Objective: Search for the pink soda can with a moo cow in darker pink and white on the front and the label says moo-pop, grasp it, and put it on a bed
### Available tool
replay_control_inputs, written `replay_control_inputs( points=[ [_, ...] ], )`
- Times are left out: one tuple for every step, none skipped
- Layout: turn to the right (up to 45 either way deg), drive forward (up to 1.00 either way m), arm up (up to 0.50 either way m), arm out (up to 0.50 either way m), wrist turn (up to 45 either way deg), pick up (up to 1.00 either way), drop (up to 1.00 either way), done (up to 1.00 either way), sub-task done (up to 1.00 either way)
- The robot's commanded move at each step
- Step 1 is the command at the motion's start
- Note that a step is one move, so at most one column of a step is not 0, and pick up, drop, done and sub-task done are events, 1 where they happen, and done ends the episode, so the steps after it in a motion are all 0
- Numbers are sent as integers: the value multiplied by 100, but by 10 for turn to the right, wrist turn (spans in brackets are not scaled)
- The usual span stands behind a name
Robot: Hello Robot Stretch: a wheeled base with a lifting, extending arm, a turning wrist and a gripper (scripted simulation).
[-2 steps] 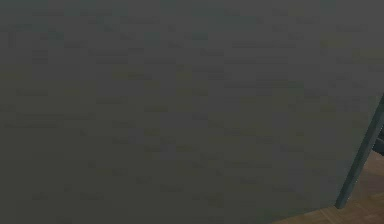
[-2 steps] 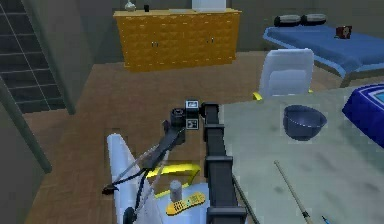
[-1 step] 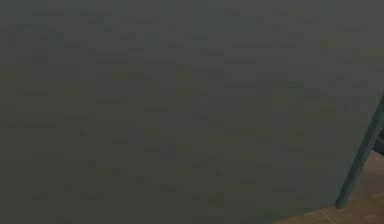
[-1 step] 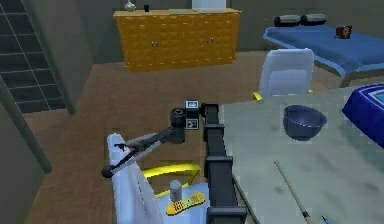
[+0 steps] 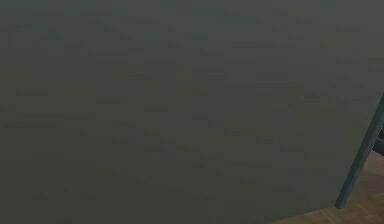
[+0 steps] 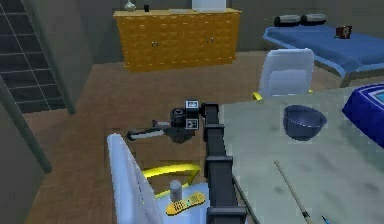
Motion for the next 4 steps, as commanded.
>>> replay_control_inputs(
  points=[
    [0, 0, 0, 0, 300, 0, 0, 0, 0],
    [0, 0, -18, 0, 0, 0, 0, 0, 0],
    [0, 0, -32, 0, 0, 0, 0, 0, 0],
    [0, 0, 0, 0, 0, 100, 0, 0, 0]
  ],
)
